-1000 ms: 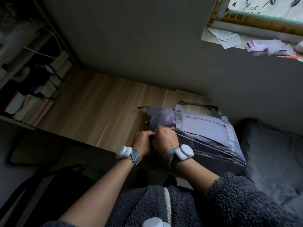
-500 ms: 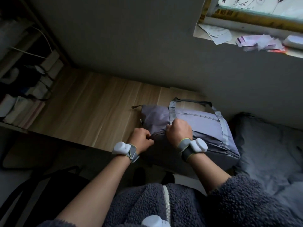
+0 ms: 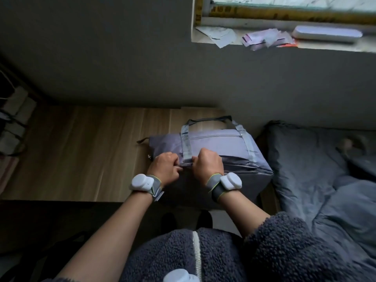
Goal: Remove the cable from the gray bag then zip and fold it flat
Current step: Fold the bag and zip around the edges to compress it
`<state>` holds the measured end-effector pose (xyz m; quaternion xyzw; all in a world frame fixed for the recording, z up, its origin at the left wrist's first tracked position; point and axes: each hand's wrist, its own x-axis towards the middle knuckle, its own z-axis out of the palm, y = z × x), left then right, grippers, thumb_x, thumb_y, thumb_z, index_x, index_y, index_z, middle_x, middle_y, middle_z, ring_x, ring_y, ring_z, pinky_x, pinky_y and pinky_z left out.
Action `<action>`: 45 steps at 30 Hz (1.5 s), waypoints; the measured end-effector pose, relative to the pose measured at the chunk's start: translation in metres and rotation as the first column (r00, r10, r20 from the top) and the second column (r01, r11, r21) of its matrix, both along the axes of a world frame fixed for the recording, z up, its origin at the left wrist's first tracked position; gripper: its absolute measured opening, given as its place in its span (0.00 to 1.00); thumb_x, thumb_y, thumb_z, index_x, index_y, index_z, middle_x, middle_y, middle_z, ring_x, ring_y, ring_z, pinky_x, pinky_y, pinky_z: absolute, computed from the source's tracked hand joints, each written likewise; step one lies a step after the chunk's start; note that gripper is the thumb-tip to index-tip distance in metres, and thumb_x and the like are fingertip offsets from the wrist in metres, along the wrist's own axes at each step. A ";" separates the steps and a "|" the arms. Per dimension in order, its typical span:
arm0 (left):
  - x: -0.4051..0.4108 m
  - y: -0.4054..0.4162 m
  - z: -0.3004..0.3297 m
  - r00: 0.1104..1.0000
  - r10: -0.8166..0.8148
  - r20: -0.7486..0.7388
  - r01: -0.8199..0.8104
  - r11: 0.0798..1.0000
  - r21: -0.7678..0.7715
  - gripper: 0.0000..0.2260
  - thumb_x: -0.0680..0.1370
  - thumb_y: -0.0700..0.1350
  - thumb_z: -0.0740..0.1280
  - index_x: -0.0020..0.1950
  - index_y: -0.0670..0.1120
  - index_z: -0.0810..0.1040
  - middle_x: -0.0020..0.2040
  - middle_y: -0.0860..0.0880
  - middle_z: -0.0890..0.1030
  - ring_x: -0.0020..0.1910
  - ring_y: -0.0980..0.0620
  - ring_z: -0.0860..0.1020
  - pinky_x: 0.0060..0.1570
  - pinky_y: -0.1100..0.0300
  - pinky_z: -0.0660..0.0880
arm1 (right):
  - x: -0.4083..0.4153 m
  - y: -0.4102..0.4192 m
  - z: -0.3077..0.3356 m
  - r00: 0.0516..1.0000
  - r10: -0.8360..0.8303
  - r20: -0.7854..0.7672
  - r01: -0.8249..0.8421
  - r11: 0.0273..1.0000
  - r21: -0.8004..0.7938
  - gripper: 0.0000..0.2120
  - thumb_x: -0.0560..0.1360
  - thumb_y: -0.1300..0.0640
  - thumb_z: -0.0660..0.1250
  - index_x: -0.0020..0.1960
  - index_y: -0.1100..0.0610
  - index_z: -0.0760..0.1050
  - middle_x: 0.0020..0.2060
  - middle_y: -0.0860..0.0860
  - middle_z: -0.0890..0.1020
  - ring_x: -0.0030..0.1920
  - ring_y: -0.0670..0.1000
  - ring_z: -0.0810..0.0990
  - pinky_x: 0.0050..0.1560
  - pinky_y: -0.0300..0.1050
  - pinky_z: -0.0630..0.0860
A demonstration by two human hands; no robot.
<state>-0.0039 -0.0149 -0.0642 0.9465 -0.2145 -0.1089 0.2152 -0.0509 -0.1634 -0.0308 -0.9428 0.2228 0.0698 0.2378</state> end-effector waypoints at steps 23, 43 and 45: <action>-0.020 -0.078 0.023 0.936 -0.349 0.051 0.310 0.883 0.351 0.09 0.70 0.43 0.65 0.48 0.42 0.77 0.49 0.42 0.80 0.50 0.42 0.77 0.47 0.53 0.73 | -0.039 -0.032 -0.013 0.995 -0.097 0.012 0.094 0.986 0.137 0.10 0.73 0.49 0.65 0.41 0.56 0.75 0.46 0.58 0.82 0.50 0.61 0.78 0.45 0.49 0.71; -0.011 -0.066 0.020 0.940 -0.340 0.011 0.317 0.887 0.335 0.10 0.73 0.41 0.65 0.53 0.41 0.76 0.53 0.40 0.81 0.53 0.40 0.78 0.50 0.53 0.74 | -0.040 -0.053 -0.017 0.998 -0.062 0.004 0.062 0.998 -0.024 0.08 0.76 0.53 0.61 0.49 0.58 0.70 0.50 0.60 0.81 0.51 0.64 0.80 0.44 0.52 0.73; -0.009 -0.059 0.019 0.947 -0.322 0.012 0.297 0.887 0.353 0.10 0.74 0.41 0.66 0.54 0.42 0.76 0.53 0.41 0.81 0.53 0.41 0.78 0.51 0.53 0.74 | -0.046 -0.067 -0.018 0.994 -0.109 0.007 0.109 0.993 -0.037 0.09 0.77 0.52 0.61 0.49 0.58 0.71 0.50 0.61 0.82 0.51 0.64 0.79 0.44 0.52 0.72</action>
